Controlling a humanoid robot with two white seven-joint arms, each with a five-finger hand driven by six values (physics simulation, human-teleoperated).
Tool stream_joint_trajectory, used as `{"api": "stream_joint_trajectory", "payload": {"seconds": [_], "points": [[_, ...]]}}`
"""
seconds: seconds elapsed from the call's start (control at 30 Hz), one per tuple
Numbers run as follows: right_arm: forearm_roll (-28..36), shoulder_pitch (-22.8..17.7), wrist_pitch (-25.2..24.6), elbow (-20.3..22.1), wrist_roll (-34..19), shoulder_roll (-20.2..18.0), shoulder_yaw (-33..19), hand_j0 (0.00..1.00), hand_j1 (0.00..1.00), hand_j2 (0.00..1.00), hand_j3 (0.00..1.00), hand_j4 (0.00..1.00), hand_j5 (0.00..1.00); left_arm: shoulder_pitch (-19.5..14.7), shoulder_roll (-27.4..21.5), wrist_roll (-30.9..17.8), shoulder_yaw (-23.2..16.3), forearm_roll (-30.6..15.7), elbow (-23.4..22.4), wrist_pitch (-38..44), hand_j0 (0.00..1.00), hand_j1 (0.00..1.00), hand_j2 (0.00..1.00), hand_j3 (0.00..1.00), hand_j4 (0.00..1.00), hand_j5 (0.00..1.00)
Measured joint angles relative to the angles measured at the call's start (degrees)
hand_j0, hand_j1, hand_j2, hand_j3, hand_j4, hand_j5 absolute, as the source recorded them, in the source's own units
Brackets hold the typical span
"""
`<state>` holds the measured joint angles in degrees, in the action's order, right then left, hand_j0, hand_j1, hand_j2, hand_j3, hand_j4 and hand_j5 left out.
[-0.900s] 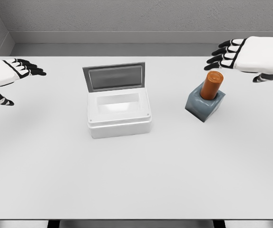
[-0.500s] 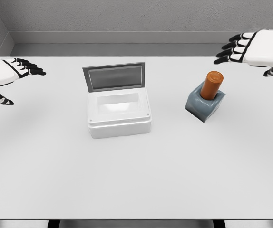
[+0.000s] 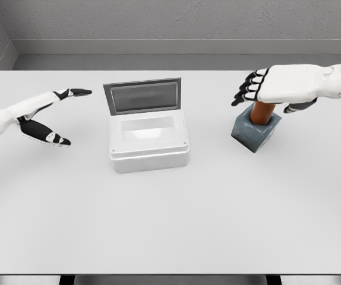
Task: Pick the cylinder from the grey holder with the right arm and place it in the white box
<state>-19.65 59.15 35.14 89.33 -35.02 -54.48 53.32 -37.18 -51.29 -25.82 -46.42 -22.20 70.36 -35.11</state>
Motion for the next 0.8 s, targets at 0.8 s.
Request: {"api": "stream_joint_trajectory", "payload": {"seconds": [0.8], "points": [[-1.6,0.1,0.0,-9.7,0.0,4.4,1.9,0.94,0.94,0.94,0.94,0.94,0.94,-8.8,15.5,-9.2,2.9,-6.9,-40.5,0.1,1.0,1.0,1.0,1.0,1.0,1.0]]}}
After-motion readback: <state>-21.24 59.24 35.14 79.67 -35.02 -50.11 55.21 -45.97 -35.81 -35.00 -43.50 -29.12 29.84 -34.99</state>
